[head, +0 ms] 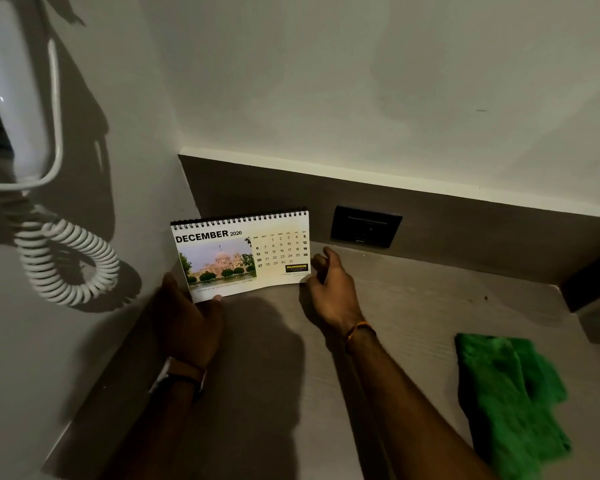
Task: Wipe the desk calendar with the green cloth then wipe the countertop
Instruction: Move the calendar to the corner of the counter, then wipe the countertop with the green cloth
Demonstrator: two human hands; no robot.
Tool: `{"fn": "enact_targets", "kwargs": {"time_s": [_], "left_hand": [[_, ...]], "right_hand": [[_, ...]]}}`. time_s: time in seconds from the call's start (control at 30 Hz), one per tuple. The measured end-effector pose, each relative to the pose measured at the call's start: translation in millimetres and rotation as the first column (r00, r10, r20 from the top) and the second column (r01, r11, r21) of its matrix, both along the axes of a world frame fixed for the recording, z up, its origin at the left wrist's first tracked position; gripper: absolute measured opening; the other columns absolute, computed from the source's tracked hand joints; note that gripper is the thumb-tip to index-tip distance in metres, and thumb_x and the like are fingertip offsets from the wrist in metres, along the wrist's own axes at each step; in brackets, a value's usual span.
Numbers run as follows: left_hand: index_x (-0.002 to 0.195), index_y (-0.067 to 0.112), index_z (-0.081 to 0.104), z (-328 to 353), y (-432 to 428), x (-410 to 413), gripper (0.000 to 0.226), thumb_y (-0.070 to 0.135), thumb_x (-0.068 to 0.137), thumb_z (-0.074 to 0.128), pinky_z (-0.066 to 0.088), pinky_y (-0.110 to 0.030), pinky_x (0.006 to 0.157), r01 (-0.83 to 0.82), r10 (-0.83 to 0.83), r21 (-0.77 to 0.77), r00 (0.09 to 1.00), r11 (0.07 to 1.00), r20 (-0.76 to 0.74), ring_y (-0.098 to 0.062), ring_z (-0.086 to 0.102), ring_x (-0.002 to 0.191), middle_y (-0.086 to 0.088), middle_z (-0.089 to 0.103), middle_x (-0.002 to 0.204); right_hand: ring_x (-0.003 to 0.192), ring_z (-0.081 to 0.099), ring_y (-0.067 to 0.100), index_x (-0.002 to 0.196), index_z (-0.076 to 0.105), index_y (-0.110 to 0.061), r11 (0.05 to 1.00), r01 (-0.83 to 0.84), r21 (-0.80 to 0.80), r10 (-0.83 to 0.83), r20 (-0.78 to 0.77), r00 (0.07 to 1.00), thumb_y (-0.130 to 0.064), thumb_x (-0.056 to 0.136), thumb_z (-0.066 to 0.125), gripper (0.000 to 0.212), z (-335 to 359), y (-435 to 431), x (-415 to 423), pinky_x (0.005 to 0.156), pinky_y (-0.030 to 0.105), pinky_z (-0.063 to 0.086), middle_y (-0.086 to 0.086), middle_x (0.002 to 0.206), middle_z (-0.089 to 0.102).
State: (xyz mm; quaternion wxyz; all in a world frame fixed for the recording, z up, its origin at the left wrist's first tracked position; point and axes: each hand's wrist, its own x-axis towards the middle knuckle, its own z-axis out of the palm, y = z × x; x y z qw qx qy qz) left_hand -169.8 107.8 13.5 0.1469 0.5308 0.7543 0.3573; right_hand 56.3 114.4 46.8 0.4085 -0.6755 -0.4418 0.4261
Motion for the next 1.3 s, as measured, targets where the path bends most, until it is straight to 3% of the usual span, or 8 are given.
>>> {"fn": "enact_targets", "kwargs": {"time_s": [0.13,0.27,0.43,0.63,0.77,0.97,1.13,1.3], "left_hand": [[0.134,0.010,0.043,7.9,-41.8,38.5,0.060,0.040,0.085,0.059,0.040,-0.051,0.101,0.214,-0.191,0.183,0.972,0.959,-0.136,-0.032,0.048,0.119,-0.016,0.051,0.131],[0.143,0.018,0.036,7.5,-72.9,104.8,0.066,0.051,0.088,0.052,0.031,-0.039,0.113,0.691,-0.668,-0.011,0.695,0.723,-0.267,-0.019,0.036,0.134,-0.005,0.042,0.145],[0.151,0.017,0.020,-8.7,-92.8,164.5,0.082,0.064,0.086,0.037,0.009,-0.043,0.120,0.805,-0.803,-0.195,0.472,0.561,-0.363,-0.023,0.009,0.148,-0.002,0.017,0.160],[0.151,0.020,0.022,-20.3,-103.9,185.8,0.084,0.069,0.083,0.032,0.007,-0.049,0.118,0.753,-0.778,-0.288,0.440,0.591,-0.448,-0.022,0.012,0.147,-0.002,0.015,0.160],[0.150,0.022,0.023,-21.4,-101.4,186.6,0.083,0.069,0.083,0.034,0.011,-0.049,0.118,0.753,-0.785,-0.297,0.440,0.587,-0.436,-0.021,0.012,0.147,-0.001,0.017,0.160],[0.150,0.023,0.019,-24.3,-100.8,185.7,0.082,0.070,0.085,0.031,0.012,-0.050,0.118,0.755,-0.787,-0.298,0.437,0.584,-0.435,-0.020,0.008,0.148,0.000,0.013,0.161],[0.150,0.025,0.018,-27.3,-101.4,183.2,0.080,0.071,0.086,0.029,0.011,-0.049,0.118,0.769,-0.793,-0.282,0.436,0.574,-0.426,-0.020,0.008,0.148,0.001,0.012,0.161],[0.150,0.026,0.018,-27.4,-100.9,182.6,0.079,0.072,0.086,0.028,0.013,-0.050,0.118,0.768,-0.791,-0.282,0.434,0.575,-0.430,-0.019,0.009,0.148,0.001,0.015,0.161]], "right_hand": [[0.135,0.049,0.015,0.152,0.034,-0.034,0.992,0.098,0.079,-0.113,0.231,0.966,-0.015,0.096,0.060,0.065,11.6,-50.3,32.1,0.108,0.031,0.040,-0.008,0.147,0.053],[0.124,0.057,0.026,0.135,0.061,-0.017,0.977,0.138,0.161,-0.210,0.640,0.739,-0.032,0.094,0.064,0.044,14.9,-126.9,105.5,0.110,0.043,0.044,0.007,0.135,0.063],[0.134,0.035,0.033,0.131,0.057,-0.045,0.874,0.450,-0.185,-0.060,0.877,0.477,-0.083,0.074,0.052,0.069,4.4,-204.7,165.7,0.104,0.053,0.032,0.002,0.148,0.045],[0.143,0.021,0.027,0.145,0.039,-0.053,0.915,0.343,-0.214,-0.049,0.784,0.619,-0.077,0.078,0.049,0.072,-8.7,-244.8,184.6,0.109,0.052,0.028,-0.003,0.161,0.026],[0.140,0.023,0.019,0.143,0.042,-0.054,0.912,0.398,-0.096,-0.263,0.607,0.750,-0.084,0.083,0.034,0.067,-8.1,-267.6,191.7,0.108,0.053,0.025,-0.013,0.157,0.033],[0.116,0.057,0.030,0.132,0.062,-0.030,0.847,0.488,-0.209,-0.246,0.659,0.711,-0.069,0.080,0.067,0.065,4.6,-251.3,215.9,0.101,0.045,0.044,0.004,0.127,0.063],[0.110,0.049,0.027,0.100,0.064,-0.025,0.834,0.476,-0.280,-0.223,0.618,0.754,-0.063,0.071,0.079,0.050,10.1,-235.8,226.5,0.098,0.040,0.045,0.006,0.107,0.058],[0.061,0.063,0.018,0.074,0.055,-0.023,0.906,0.420,-0.040,-0.356,0.464,0.811,-0.026,0.078,0.081,0.027,8.1,-230.3,226.7,0.062,0.031,0.051,-0.002,0.068,0.067]]}}
